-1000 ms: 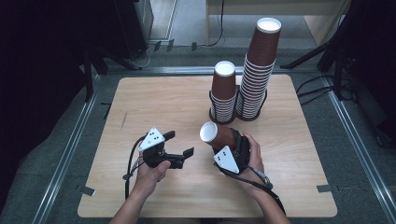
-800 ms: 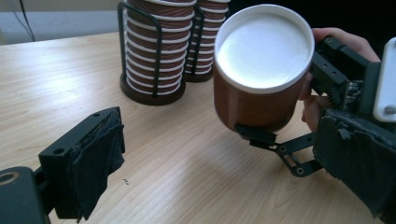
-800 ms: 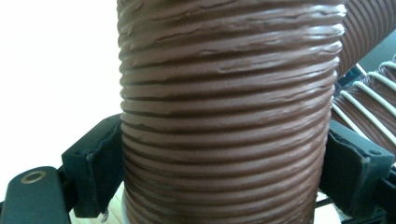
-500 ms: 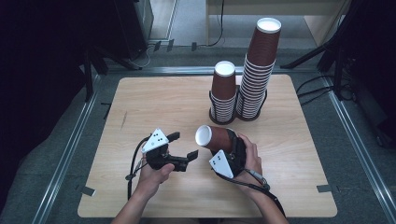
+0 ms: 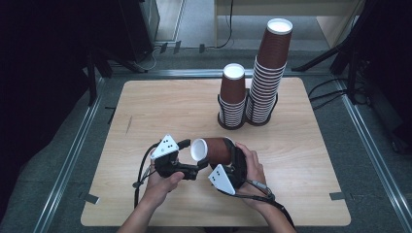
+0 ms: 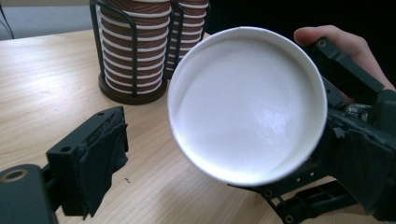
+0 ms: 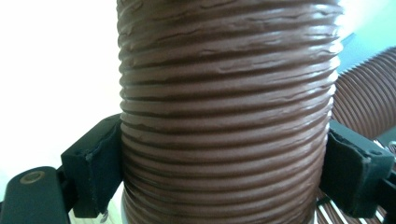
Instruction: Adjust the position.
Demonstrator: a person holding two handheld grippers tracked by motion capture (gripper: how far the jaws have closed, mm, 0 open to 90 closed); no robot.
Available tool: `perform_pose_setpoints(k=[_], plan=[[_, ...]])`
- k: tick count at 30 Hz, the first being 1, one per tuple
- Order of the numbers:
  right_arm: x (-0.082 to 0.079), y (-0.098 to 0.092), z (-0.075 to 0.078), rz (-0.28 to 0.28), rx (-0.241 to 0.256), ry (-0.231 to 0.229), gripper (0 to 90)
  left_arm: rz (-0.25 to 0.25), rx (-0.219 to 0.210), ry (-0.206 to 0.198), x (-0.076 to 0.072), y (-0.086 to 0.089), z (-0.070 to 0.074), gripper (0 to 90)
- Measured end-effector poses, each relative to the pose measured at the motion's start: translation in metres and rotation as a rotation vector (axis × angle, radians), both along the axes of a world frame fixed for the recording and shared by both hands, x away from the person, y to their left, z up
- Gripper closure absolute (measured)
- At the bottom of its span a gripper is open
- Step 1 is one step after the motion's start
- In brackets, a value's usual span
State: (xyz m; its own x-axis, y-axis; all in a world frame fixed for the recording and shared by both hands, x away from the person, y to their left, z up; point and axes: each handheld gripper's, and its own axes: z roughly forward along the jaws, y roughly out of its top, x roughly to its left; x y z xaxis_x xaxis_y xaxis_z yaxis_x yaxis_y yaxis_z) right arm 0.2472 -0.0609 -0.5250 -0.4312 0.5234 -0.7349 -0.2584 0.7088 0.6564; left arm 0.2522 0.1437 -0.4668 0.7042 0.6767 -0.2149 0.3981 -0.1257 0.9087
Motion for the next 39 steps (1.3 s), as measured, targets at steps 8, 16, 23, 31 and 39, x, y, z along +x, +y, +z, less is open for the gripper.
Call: perform_pose_setpoints(k=[8,16,23,31,39], plan=[[-0.003,0.005,0.0,0.042,-0.013,-0.012,11.7,-0.018,0.006,0.016,0.0,-0.004,-0.002,12.9],[-0.004,0.006,-0.004,0.049,-0.036,-0.017,11.5,-0.022,0.022,0.014,-0.001,-0.005,-0.001,18.5],[-0.003,0.004,-0.007,0.041,-0.011,-0.013,8.1,-0.05,0.032,-0.011,-0.002,-0.006,-0.002,22.2],[0.002,-0.008,-0.005,0.025,0.058,0.072,0.5,-0.016,-0.037,-0.011,0.003,0.006,-0.002,22.7],[0.007,-0.017,-0.003,-0.026,0.202,0.16,0.0,0.041,-0.08,-0.031,0.008,0.022,0.0,22.7]])
